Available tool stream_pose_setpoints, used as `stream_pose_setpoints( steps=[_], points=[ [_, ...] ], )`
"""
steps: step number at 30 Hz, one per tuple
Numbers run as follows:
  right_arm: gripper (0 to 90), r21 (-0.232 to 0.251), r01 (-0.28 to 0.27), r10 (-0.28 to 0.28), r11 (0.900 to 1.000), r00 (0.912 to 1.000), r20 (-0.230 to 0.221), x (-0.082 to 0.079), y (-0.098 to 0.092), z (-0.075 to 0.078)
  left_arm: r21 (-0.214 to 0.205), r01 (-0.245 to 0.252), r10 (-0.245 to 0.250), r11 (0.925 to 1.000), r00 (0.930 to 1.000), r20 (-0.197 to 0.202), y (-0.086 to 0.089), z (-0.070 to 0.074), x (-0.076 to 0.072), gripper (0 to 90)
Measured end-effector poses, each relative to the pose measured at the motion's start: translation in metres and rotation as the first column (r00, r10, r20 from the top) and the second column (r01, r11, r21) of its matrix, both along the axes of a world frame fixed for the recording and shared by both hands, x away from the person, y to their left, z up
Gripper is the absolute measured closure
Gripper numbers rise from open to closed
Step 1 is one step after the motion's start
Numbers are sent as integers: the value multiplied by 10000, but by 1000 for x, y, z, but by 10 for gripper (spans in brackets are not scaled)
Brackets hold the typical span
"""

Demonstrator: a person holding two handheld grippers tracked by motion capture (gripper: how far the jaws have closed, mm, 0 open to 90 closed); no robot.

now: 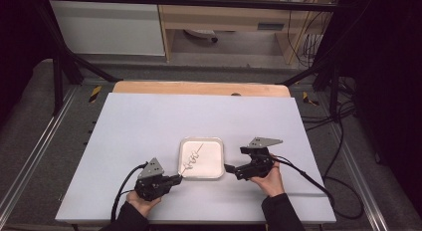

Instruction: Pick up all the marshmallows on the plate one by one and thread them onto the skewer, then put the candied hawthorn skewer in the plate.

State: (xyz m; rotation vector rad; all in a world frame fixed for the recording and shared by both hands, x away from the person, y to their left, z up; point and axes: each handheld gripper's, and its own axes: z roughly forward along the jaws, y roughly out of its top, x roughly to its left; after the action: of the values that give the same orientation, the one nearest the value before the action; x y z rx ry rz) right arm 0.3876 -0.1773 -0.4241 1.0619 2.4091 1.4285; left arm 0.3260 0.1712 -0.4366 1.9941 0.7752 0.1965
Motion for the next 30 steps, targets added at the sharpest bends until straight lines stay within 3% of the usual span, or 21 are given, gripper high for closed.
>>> stream_pose_setpoints(
  steps=[9, 13, 30],
  points=[
    [6, -430, 422, -427, 9982, 9990, -96, -7, -29, -18, 147, -152, 156, 9998, 9996, -249, 1, 5, 3, 882],
    [6, -897, 589, -605, 9942, 9980, -156, -10, -38, -23, 194, -167, 171, 9997, 9996, -215, 1, 9, 5, 883],
    [3, -1248, 780, -764, 9891, 9969, 177, -21, -68, -31, 540, -189, 209, 9984, 9991, -368, -8, 20, 20, 882]
  ],
)
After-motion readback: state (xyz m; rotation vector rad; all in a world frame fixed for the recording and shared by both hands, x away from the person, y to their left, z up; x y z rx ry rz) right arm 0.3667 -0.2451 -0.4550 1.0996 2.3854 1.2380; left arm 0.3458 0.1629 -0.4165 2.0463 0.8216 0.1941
